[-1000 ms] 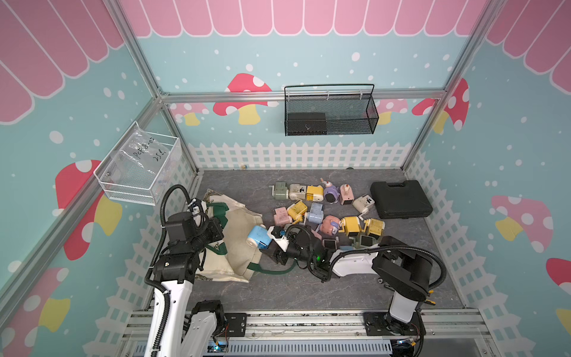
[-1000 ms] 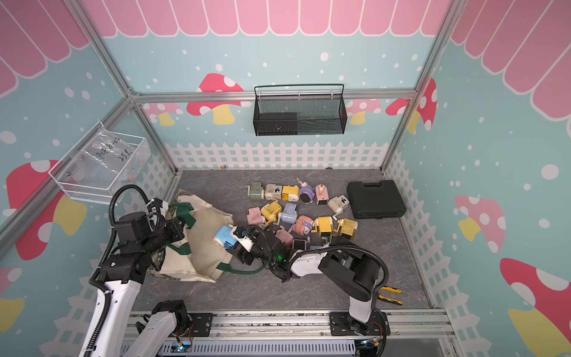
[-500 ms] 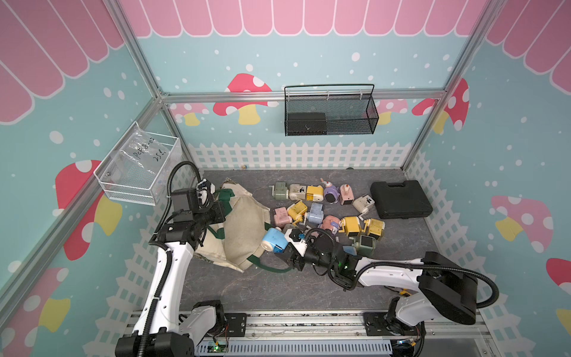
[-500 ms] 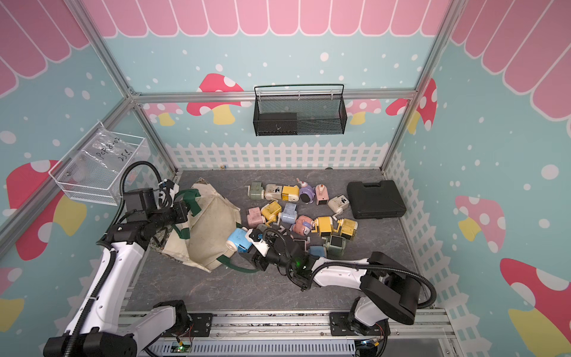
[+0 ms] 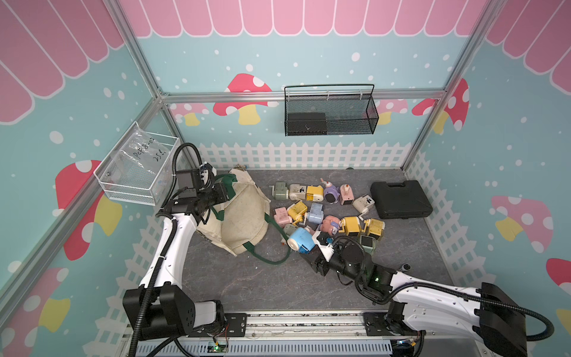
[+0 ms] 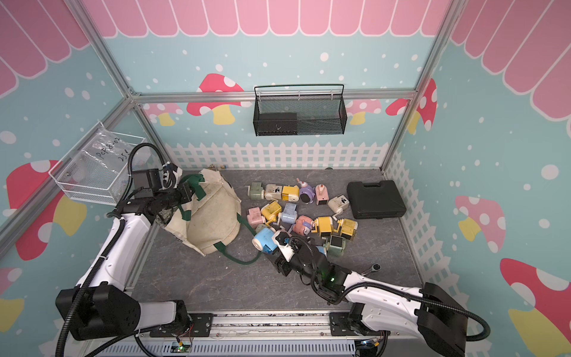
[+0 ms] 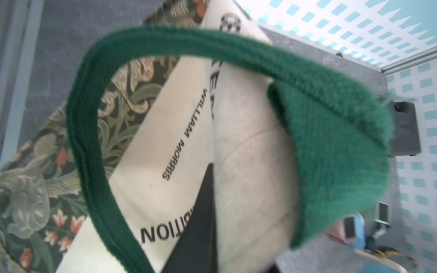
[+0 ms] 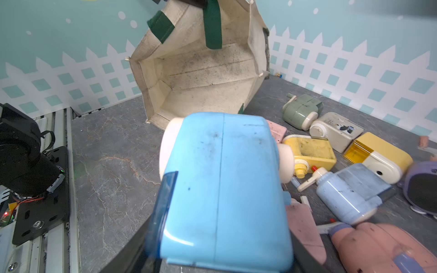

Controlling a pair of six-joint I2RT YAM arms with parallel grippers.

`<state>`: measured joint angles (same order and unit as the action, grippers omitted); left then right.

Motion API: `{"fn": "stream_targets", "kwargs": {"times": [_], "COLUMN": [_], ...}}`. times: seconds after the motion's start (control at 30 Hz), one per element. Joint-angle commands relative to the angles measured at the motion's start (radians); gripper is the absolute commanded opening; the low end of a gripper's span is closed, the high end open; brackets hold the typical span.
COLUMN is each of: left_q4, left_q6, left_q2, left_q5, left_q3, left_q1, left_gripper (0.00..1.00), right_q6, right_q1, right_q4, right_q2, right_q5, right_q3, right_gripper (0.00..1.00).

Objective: Take out the pencil sharpeners from the tote bags
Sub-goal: Place the pencil sharpener at the center of the board.

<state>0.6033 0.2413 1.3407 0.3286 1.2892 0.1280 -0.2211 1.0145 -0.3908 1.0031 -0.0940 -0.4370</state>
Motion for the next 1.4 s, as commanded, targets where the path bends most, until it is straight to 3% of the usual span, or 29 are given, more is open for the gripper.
{"fn": "stream_targets", "kwargs": {"times": [0.0,0.27,0.47,0.67,0.73,1.13,1.23,1.37], "left_q4": [0.037,0.050,0.031,0.020,0.017,0.016,0.017,0.016], "left_q6": [0.109,0.159,0.149,0.153,0.155,0.145,0.144,0.141], "left_q2": [0.020,0.069,0.061,0.056,0.050,0.038,0.034,0.037], "left_q5": [0.050,0.038,0.042,0.069,0.074,0.066,0.064,0.061], "left_q3": [0.117,0.038,-0.015,-0.039,-0.043,-0.060,-0.064,-0.065], "left_q1": [-0.001,0.036,0.035,0.036,0.036,0.038,0.038,0.039], "left_gripper": [0.00,0.00,0.00,0.00,0.00,0.00,0.00,0.00], "right_q6": [-0.040,-0.268,-0.509,-0.706,-0.711,-0.705,-0.646,-0.464], "right_q1": [-0.011,-0.096,-0.117,-0.139,-0.153,-0.156,-0.156,-0.156], "right_q4": [0.087,0.498,0.807,1.036,1.059,1.021,0.958,0.777], "right_q2": [-0.064,-0.237,-0.405,-0.460,-0.450,-0.310,-0.341,-0.358], "right_q5": [-0.060,-0.201,-0.413,-0.621,-0.654,-0.423,-0.374,-0.240], "right_q3": [-0.015,-0.063,-0.072,-0.108,-0.115,-0.096,-0.082,-0.050], "right_gripper": [0.53,0.52,0.49,0.50,0.49,0.49,0.49,0.45]}}
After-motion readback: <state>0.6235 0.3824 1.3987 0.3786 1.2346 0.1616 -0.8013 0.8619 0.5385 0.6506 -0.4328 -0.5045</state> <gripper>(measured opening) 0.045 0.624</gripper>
